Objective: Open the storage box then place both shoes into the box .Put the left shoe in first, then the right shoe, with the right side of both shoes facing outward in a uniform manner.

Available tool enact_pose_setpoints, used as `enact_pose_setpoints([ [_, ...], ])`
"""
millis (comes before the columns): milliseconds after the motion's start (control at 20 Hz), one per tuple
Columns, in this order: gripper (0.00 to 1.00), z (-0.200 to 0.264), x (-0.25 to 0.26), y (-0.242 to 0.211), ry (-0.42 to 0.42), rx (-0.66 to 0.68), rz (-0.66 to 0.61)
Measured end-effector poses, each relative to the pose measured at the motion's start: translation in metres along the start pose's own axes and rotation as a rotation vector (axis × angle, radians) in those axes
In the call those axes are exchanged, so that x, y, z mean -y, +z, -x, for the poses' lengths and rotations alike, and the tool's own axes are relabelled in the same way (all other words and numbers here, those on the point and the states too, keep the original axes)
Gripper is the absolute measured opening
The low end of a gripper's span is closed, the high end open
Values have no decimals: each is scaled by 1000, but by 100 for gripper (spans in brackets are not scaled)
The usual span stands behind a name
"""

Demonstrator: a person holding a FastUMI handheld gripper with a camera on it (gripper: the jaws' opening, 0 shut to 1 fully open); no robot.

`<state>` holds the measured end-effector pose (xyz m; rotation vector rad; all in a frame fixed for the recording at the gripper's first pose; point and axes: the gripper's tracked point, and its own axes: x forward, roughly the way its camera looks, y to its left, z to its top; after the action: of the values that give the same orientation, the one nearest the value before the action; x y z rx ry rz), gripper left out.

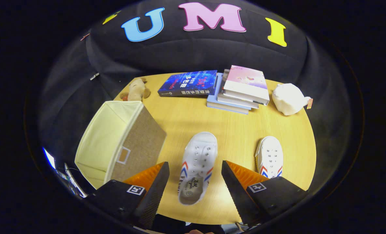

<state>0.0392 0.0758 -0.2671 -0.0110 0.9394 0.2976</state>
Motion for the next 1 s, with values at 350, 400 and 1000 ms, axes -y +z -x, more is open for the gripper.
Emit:
enact_pose_setpoints([
  [350, 99, -45, 33, -42, 18, -91, 89],
  [400, 99, -51, 34, -47, 28, -103, 107],
  [1000, 67, -76, 12, -80, 104, -247, -16],
])
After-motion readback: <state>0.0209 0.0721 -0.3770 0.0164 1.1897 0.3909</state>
